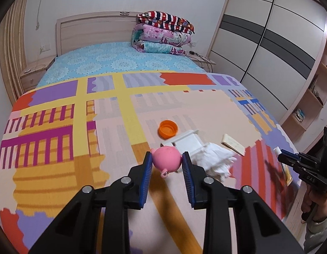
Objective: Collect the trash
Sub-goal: 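Carry the ointment tube and pink pig toy over the black trash bin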
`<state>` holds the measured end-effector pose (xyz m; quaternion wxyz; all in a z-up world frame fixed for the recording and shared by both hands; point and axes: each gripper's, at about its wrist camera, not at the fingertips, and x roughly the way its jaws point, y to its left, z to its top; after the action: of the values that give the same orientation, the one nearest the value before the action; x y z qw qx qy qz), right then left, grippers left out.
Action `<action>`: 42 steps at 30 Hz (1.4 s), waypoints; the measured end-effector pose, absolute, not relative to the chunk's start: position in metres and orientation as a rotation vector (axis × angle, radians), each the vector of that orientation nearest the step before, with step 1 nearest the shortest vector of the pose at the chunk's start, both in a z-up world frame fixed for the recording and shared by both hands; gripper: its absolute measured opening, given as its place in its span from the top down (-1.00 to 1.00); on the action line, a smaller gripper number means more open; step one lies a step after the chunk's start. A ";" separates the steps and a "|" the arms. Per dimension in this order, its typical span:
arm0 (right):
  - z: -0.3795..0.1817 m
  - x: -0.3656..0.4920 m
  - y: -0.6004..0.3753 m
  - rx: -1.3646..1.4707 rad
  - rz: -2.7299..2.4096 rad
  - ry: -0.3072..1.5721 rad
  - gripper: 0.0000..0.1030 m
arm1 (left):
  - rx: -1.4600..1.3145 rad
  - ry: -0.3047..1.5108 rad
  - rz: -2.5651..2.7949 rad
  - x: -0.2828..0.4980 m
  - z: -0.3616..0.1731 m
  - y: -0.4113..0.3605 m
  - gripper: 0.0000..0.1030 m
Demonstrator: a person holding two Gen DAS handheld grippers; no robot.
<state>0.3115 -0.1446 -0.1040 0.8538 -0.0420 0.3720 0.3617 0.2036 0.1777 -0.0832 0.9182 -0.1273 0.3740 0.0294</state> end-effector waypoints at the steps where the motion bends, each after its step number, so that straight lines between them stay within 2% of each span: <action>1: -0.101 0.309 -0.145 -0.089 0.765 0.777 0.66 | -0.260 0.768 0.059 0.201 -0.082 0.175 0.46; 25: -0.071 0.221 -0.178 -0.136 0.875 0.714 0.66 | -0.187 0.747 0.004 0.107 -0.049 0.094 0.46; 42: -0.115 0.155 -0.174 -0.201 0.984 0.826 0.66 | -0.161 0.801 -0.080 0.045 -0.076 0.027 0.46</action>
<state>0.1549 -0.1736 -0.1151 0.7960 -0.0933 0.3846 0.4580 0.0451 0.0269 -0.0763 0.9169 -0.0784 0.3894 -0.0388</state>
